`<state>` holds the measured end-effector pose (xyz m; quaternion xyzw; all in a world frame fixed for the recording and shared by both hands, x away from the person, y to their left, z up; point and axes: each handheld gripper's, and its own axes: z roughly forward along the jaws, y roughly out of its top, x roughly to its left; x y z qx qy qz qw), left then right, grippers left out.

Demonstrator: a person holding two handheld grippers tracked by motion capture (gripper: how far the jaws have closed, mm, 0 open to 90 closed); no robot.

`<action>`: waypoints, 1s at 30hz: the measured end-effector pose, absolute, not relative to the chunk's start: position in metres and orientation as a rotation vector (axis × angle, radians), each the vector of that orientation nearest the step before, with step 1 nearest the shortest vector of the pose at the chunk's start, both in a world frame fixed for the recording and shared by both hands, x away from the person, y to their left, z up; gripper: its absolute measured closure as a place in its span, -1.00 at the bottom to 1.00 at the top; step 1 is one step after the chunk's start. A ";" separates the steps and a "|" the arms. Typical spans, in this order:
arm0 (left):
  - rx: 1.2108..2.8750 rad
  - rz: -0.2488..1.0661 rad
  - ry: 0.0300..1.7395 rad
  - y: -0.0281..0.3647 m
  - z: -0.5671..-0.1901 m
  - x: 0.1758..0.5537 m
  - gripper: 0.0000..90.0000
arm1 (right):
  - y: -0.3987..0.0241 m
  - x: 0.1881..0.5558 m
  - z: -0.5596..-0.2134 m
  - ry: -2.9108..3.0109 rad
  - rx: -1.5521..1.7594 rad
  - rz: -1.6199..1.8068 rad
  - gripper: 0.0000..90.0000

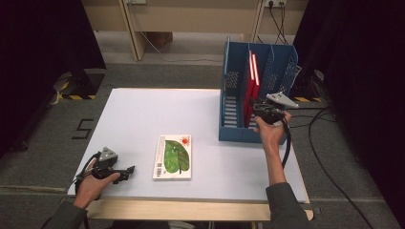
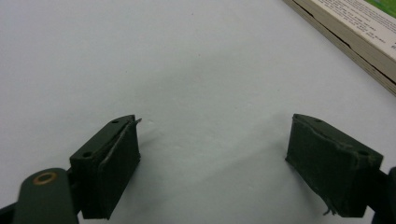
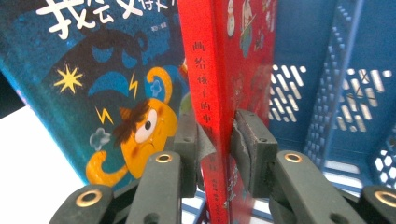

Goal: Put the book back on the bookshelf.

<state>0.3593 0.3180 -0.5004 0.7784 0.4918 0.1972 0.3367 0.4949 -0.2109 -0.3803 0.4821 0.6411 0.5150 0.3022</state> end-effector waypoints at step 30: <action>2.031 0.513 1.283 0.318 -0.500 0.359 -0.65 | -0.213 0.501 -0.382 1.715 1.254 1.367 0.69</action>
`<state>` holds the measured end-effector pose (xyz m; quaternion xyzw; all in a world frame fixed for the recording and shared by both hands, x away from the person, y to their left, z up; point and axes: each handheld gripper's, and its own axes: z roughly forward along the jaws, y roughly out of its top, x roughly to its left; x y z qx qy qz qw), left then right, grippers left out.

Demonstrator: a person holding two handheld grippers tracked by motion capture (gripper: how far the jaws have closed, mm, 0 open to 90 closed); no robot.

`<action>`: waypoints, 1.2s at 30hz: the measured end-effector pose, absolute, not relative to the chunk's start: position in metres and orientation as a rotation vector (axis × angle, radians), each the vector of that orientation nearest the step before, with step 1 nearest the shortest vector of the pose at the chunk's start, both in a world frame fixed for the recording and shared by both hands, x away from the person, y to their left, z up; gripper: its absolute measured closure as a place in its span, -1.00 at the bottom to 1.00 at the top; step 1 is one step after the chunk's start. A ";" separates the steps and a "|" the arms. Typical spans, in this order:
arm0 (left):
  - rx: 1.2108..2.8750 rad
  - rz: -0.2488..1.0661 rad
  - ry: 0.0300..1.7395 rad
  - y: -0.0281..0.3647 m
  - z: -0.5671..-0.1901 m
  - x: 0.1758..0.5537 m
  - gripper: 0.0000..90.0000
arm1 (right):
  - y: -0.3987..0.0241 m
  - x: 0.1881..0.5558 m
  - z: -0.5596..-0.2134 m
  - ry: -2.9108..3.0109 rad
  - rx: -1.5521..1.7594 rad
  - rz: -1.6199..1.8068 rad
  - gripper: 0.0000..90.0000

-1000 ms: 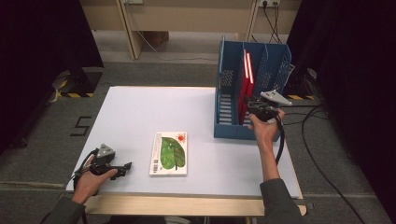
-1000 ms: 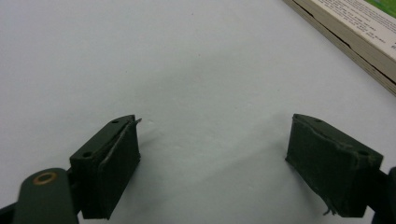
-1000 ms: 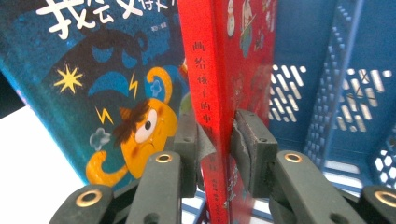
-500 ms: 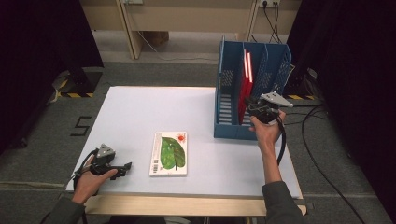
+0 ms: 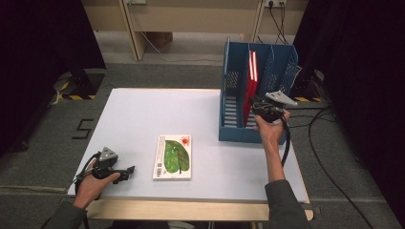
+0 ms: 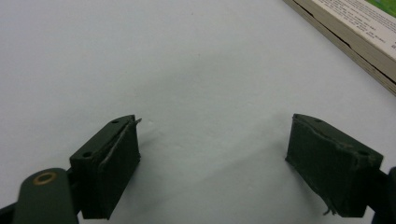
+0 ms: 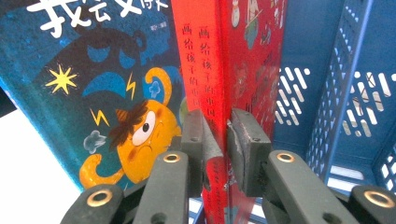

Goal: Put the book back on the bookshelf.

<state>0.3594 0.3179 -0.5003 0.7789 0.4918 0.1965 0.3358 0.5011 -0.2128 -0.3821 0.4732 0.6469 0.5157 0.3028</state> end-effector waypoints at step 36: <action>2.033 0.514 1.282 0.318 -0.500 0.359 -0.65 | -0.223 0.468 -0.386 1.710 1.250 1.343 0.47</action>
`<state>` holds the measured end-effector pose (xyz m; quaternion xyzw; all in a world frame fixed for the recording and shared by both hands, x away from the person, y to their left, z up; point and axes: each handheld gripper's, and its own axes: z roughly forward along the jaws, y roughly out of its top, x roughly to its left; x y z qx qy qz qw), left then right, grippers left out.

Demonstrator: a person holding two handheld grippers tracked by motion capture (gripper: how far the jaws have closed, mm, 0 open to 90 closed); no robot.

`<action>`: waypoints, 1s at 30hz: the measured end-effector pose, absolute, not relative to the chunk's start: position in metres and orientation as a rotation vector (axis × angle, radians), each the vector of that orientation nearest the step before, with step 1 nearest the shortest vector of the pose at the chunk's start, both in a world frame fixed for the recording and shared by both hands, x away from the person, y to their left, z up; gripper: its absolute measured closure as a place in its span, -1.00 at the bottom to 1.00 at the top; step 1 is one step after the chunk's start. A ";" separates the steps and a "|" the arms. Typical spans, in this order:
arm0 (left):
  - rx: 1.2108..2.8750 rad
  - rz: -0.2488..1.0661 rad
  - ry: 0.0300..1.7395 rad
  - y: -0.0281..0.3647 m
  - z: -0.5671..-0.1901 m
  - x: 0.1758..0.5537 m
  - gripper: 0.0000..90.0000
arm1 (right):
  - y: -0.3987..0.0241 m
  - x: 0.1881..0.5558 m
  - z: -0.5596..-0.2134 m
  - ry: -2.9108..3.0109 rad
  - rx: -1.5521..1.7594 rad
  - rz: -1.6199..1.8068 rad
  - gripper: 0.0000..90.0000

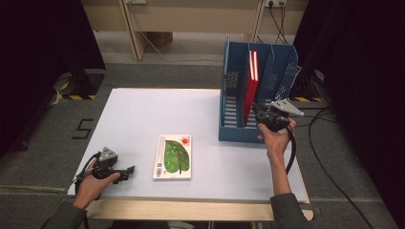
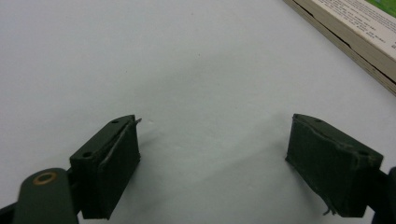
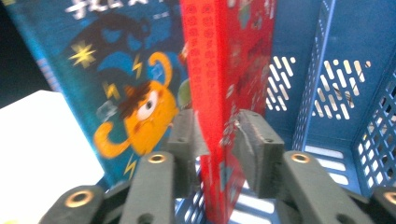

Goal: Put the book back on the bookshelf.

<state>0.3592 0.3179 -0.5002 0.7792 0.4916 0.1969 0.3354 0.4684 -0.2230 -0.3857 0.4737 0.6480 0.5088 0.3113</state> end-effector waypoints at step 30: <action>2.030 0.510 1.280 0.318 -0.500 0.359 -0.65 | -0.171 0.408 -0.412 1.874 1.215 1.509 0.11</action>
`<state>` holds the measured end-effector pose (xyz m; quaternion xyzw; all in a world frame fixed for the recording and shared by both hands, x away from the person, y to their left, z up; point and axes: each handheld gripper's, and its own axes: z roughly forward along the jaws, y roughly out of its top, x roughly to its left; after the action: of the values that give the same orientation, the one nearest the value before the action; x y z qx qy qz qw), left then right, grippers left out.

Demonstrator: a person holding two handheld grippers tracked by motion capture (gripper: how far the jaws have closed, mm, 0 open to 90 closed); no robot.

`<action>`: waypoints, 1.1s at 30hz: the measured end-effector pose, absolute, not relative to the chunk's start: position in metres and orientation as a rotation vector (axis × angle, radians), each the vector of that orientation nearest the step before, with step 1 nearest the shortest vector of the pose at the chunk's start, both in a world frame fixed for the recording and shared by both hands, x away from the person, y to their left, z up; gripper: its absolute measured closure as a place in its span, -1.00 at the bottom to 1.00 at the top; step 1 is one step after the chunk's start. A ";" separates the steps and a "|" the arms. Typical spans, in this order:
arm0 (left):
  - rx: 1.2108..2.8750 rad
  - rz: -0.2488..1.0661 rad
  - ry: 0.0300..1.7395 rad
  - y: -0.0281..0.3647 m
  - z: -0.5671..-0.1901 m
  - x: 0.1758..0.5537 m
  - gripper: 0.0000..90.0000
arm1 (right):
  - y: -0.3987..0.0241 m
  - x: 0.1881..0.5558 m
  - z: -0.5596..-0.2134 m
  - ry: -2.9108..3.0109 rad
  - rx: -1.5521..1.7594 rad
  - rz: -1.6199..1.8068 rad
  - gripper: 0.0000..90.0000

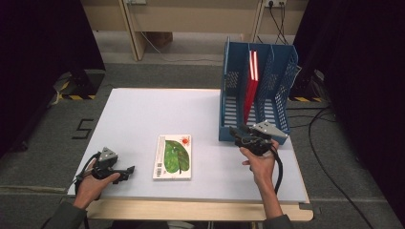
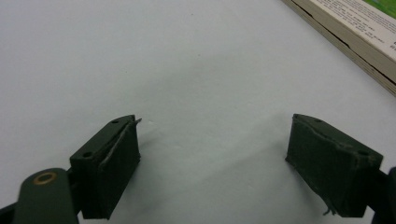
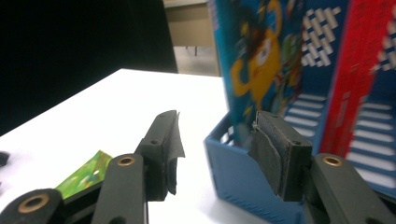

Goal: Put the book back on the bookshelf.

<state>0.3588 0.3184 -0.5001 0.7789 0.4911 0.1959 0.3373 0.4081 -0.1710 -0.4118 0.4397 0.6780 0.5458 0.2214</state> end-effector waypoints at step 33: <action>2.128 0.518 1.078 0.255 -0.497 0.349 -0.65 | -0.094 0.394 -0.468 2.222 1.228 1.439 -0.06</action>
<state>0.3493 0.2553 -0.4975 0.8188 0.4149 0.1993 0.3430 0.3938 -0.0935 -0.4685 0.4180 0.7568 0.4899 0.1115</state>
